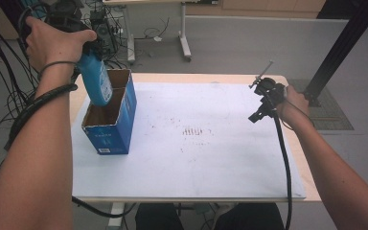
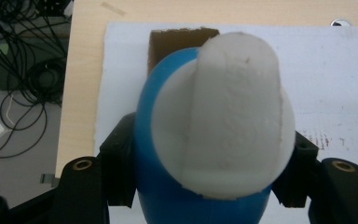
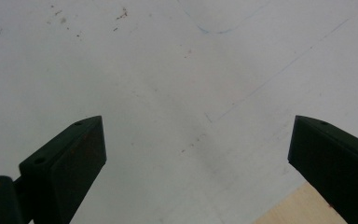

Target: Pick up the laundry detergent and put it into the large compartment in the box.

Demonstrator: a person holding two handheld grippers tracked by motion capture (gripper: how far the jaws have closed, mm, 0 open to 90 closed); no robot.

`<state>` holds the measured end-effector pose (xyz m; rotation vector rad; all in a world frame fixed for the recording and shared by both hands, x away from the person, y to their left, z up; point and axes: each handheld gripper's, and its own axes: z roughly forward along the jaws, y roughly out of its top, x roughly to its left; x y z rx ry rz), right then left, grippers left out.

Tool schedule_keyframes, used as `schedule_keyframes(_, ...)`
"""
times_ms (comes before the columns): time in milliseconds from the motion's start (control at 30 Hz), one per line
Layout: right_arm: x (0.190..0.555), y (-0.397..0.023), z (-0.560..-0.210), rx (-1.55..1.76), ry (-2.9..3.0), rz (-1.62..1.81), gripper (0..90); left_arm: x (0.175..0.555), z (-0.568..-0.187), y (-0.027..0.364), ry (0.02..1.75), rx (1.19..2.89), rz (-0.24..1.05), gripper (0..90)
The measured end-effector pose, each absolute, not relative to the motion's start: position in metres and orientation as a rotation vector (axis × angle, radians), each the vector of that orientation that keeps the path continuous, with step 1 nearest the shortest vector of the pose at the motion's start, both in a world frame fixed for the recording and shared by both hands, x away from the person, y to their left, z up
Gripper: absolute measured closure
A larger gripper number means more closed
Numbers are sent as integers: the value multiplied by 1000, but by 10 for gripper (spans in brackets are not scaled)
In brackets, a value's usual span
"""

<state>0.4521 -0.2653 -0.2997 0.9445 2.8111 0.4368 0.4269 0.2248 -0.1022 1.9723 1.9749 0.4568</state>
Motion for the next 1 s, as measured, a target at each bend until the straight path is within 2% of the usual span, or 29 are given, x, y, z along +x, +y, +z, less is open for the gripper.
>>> schedule_keyframes(1000, 449, -267, -298, 939, 2811, 437, 39, 426, -155, 227, 1985, 2003, 411, 377)
